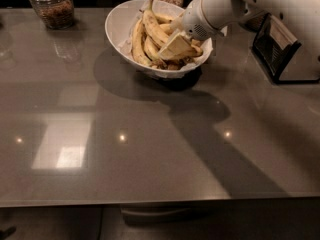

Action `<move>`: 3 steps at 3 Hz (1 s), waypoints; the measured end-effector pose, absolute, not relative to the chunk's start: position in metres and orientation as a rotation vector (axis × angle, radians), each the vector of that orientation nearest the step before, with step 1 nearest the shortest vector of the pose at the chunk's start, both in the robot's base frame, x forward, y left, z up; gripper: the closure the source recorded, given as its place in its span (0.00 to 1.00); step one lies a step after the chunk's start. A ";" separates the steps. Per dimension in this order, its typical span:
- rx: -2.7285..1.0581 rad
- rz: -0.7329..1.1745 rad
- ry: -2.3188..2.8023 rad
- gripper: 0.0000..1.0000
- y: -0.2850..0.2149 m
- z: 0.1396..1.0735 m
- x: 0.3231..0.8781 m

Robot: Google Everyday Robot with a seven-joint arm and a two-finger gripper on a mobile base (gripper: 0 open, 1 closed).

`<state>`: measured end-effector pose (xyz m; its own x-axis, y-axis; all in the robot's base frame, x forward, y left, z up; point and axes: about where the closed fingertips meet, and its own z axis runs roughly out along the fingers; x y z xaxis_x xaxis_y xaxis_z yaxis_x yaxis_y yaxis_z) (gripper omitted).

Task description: Pick banana from white bowl

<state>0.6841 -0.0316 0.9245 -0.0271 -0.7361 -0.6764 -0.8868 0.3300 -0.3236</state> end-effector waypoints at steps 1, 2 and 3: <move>-1.456 0.229 1.819 0.43 -0.036 0.916 0.691; -1.464 0.221 1.832 0.62 -0.039 0.911 0.694; -1.464 0.222 1.832 0.85 -0.039 0.912 0.694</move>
Offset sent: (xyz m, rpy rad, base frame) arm 0.0150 -0.0154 -0.0155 -0.0512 0.0269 -0.0187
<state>0.6942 -0.0387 0.9115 -0.0474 -0.7582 -0.6503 -0.8914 0.3259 -0.3150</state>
